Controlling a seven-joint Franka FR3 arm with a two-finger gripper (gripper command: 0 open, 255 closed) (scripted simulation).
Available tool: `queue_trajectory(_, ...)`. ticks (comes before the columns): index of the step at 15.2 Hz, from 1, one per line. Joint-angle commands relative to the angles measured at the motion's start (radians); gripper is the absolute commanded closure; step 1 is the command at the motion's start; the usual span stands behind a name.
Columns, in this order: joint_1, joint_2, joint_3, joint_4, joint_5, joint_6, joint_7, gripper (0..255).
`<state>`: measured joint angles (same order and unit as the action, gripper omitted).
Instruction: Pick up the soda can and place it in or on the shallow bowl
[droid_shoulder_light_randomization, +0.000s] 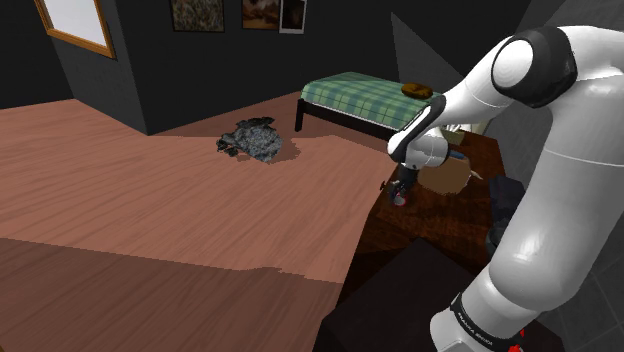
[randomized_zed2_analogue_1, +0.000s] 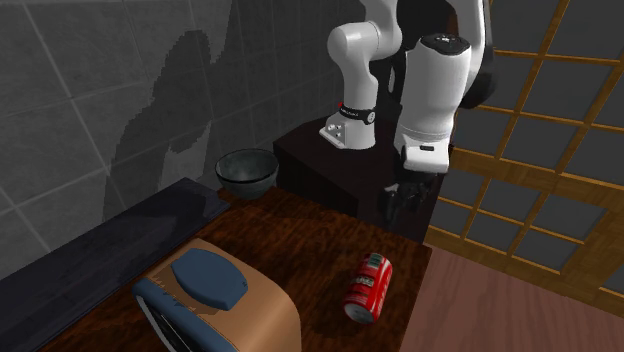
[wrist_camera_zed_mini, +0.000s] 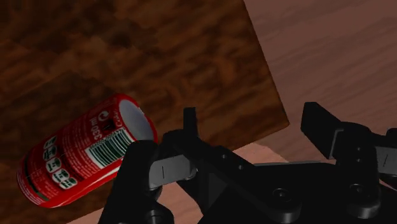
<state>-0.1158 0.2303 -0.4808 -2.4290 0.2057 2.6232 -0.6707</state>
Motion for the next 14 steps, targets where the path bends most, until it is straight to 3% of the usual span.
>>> queue_trajectory(1, -0.009, 0.073, -0.006, 0.084, 0.049, -0.025, 0.094, 0)
queue_trajectory(10, -0.081, 0.362, -0.087, 0.445, 0.221, -0.183, 0.557, 0)
queue_trajectory(14, -0.102, 0.404, -0.06, 0.451, 0.249, -0.149, 0.539, 0)
